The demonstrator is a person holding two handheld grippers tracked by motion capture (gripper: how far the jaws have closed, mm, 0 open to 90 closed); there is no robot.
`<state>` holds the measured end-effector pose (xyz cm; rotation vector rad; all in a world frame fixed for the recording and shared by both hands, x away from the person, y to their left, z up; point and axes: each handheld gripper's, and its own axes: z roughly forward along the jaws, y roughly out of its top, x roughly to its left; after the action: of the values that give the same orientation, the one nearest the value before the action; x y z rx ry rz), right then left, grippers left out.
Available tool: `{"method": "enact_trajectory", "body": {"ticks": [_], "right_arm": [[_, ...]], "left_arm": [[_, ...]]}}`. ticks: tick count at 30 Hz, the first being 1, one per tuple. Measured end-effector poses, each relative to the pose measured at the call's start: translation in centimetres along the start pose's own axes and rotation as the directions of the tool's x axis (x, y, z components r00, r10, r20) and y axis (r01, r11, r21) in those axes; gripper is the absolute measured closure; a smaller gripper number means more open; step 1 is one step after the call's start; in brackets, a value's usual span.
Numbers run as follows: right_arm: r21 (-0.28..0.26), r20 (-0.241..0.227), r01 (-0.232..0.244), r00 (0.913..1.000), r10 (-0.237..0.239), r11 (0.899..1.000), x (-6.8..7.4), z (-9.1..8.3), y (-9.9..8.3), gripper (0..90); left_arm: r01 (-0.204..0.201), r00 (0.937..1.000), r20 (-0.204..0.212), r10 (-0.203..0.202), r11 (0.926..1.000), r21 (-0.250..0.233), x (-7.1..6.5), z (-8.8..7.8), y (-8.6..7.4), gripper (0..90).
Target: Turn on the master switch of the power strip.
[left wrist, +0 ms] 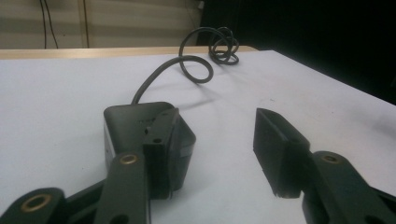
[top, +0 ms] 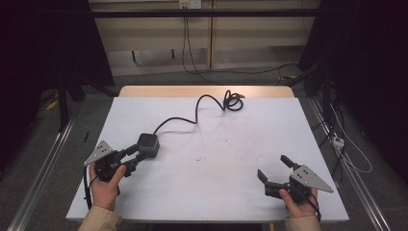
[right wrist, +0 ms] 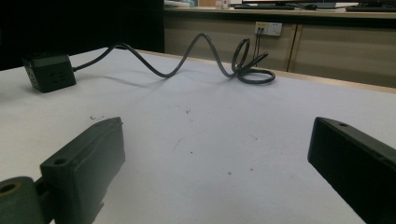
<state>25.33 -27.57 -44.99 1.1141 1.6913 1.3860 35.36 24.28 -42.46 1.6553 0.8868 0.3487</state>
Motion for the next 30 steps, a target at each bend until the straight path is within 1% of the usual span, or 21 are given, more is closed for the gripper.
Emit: {"method": "enact_trajectory", "body": {"ticks": [3,8,9,10,11,16,18,22,23,28,30], "right_arm": [[0.004,0.002,-0.002,1.0,0.002,1.0,0.09,-0.05,-0.03,3.3],[0.002,0.012,0.007,0.9999,-0.007,1.0,-0.05,-0.14,0.03,3.1],[0.001,0.012,0.002,0.9999,-0.002,1.0,-0.08,-0.14,0.03,3.1],[0.002,0.013,0.003,0.9999,-0.003,1.0,-0.11,-0.17,0.02,3.1],[0.002,0.013,0.004,0.9999,-0.004,1.0,-0.16,-0.17,0.0,3.1],[0.001,0.016,0.002,0.9999,-0.002,1.0,-0.17,-0.22,0.04,3.2],[-0.002,0.019,-0.003,0.9998,0.003,1.0,-0.18,-0.22,0.07,3.2],[-0.001,0.016,0.001,0.9999,-0.001,1.0,-0.16,-0.24,0.06,3.2],[-0.001,0.016,0.001,0.9999,-0.001,1.0,-0.15,-0.23,0.07,3.2],[-0.004,0.013,0.001,0.9999,-0.001,1.0,-0.15,-0.05,0.16,3.2],[-0.005,0.013,-0.002,0.9999,0.002,1.0,-0.12,0.07,0.19,3.2]], "left_arm": [[-0.001,1.0,-0.001,0.001,1.0,0.005,0.12,0.07,0.12,55.4],[0.01,0.9999,-0.004,-0.01,0.9999,0.008,0.28,0.1,0.35,58.9],[0.013,0.9999,0.011,-0.013,0.9998,0.017,0.38,0.14,0.43,61.4],[0.013,0.9999,0.011,-0.013,0.9998,0.017,0.38,0.14,0.43,63.4],[0.01,0.9999,0.013,-0.011,0.9996,0.026,0.35,0.19,0.48,63.8],[0.017,0.9992,0.034,-0.018,0.9991,0.038,0.32,0.42,0.73,70.1],[0.016,0.9992,0.035,-0.018,0.9989,0.043,0.31,0.48,0.76,71.3],[0.019,0.9992,0.033,-0.021,0.9985,0.051,0.29,0.57,0.78,72.7],[0.017,0.9994,0.03,-0.019,0.9981,0.06,0.33,0.6,0.75,72.9],[0.013,0.9991,0.038,-0.016,0.9973,0.072,0.29,0.67,0.8,78.0],[0.013,0.9993,0.033,-0.015,0.9969,0.078,0.31,0.66,0.81,78.8]]}}
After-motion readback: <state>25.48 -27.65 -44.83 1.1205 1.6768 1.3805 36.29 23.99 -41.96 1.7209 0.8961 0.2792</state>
